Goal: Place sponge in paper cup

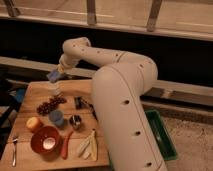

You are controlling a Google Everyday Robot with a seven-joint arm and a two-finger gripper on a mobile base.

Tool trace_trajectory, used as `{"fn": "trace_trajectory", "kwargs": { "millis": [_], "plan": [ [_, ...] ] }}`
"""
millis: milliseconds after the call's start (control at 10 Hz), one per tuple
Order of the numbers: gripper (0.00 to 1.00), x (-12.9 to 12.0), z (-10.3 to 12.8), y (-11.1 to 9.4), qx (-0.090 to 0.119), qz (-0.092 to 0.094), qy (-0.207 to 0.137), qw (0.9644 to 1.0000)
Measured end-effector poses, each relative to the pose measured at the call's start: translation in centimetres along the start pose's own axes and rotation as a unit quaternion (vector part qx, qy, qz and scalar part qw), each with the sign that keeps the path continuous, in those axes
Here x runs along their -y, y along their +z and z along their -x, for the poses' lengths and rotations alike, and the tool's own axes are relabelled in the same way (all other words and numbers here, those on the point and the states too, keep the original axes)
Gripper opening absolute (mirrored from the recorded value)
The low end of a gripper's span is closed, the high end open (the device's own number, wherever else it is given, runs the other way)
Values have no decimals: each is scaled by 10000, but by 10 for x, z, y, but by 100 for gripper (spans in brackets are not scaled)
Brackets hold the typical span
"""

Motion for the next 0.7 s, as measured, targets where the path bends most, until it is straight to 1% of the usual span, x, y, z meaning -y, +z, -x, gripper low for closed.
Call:
{"fn": "trace_trajectory", "kwargs": {
  "millis": [100, 300, 500, 700],
  "plan": [
    [0, 0, -1, 5, -37, -62, -20, 10000],
    [0, 7, -5, 7, -100, -200, -19, 9997],
    [0, 9, -8, 9, -178, -272, -34, 9995],
    [0, 10, -11, 6, -264, -343, -73, 9990]
  ]
}}
